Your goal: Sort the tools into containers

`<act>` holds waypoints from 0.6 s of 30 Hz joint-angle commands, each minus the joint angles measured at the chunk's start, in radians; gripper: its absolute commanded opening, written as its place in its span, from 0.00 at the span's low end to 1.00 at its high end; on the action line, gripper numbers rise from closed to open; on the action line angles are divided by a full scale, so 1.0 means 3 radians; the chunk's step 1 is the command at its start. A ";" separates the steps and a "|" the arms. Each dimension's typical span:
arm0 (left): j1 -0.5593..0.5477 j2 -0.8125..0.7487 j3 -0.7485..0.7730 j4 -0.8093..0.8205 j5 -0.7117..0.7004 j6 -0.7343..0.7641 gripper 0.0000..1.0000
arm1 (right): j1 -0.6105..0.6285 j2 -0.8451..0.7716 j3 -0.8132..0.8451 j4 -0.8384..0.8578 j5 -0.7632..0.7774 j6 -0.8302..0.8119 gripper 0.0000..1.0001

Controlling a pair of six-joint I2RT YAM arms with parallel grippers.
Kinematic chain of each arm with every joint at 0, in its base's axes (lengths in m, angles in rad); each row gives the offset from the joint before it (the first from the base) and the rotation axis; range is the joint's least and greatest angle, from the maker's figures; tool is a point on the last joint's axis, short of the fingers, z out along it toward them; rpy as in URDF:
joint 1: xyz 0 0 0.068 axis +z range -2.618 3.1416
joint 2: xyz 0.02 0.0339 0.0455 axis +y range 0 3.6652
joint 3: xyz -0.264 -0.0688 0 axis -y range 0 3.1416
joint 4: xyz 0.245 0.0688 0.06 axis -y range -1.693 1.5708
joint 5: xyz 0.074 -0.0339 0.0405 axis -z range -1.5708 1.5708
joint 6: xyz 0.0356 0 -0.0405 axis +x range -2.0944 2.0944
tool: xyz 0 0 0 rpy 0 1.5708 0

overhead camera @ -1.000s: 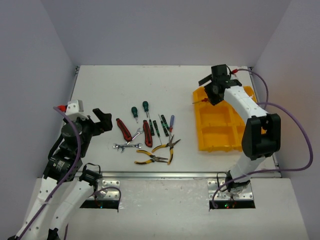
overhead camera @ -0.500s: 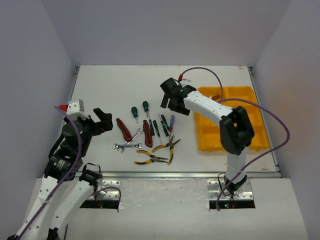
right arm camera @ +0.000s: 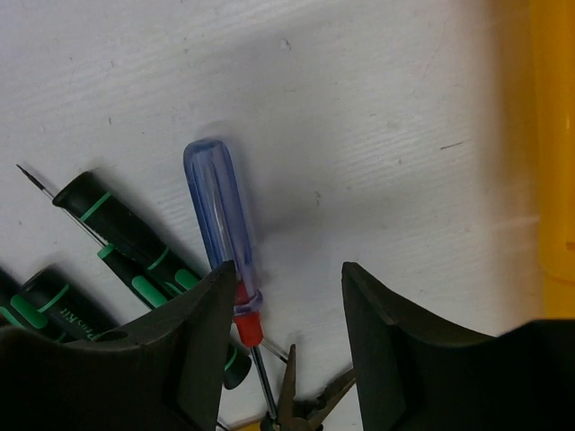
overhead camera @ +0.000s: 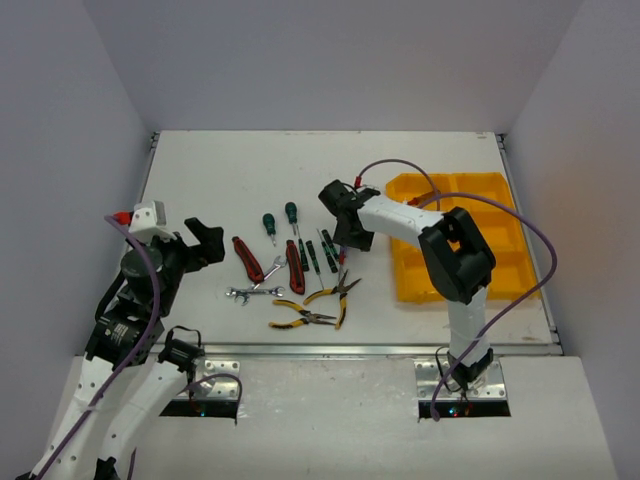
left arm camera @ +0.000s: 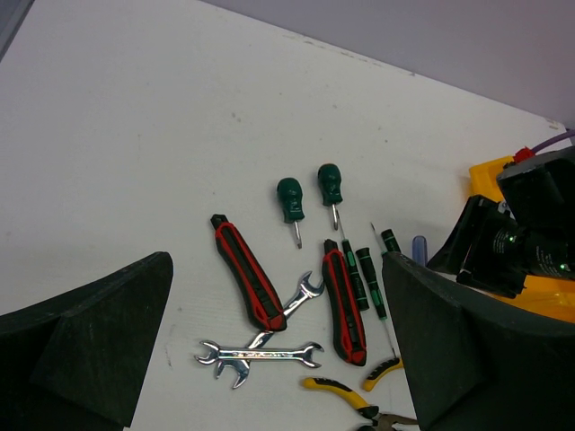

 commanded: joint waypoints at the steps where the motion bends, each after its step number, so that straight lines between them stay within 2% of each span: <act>1: -0.0039 -0.0010 -0.0011 0.0149 0.0038 0.0015 1.00 | -0.0001 0.0136 0.0081 0.0214 -0.0131 -0.0100 0.51; 10: -0.0039 -0.0036 -0.0016 0.0149 0.0033 0.0010 1.00 | -0.0006 0.0195 -0.0040 0.0339 -0.0164 -0.0004 0.47; 12: -0.0045 -0.0037 -0.0016 0.0149 0.0037 0.0014 1.00 | -0.0021 0.0233 -0.0031 0.0337 -0.0174 0.0002 0.37; 13: -0.0045 -0.0042 -0.0016 0.0149 0.0032 0.0010 1.00 | -0.0027 0.0242 -0.0041 0.0336 -0.0180 0.0013 0.25; 16: -0.0048 -0.0063 -0.0016 0.0146 0.0025 0.0010 1.00 | -0.0047 0.0212 -0.0099 0.0329 -0.0199 0.0106 0.05; 17: -0.0048 -0.0072 -0.0016 0.0144 0.0021 0.0010 1.00 | -0.0054 0.0184 -0.0126 0.0328 -0.0198 0.0143 0.00; 18: -0.0046 -0.0073 -0.0016 0.0145 0.0018 0.0009 1.00 | -0.0063 0.0152 -0.0129 0.0332 -0.0194 0.0149 0.00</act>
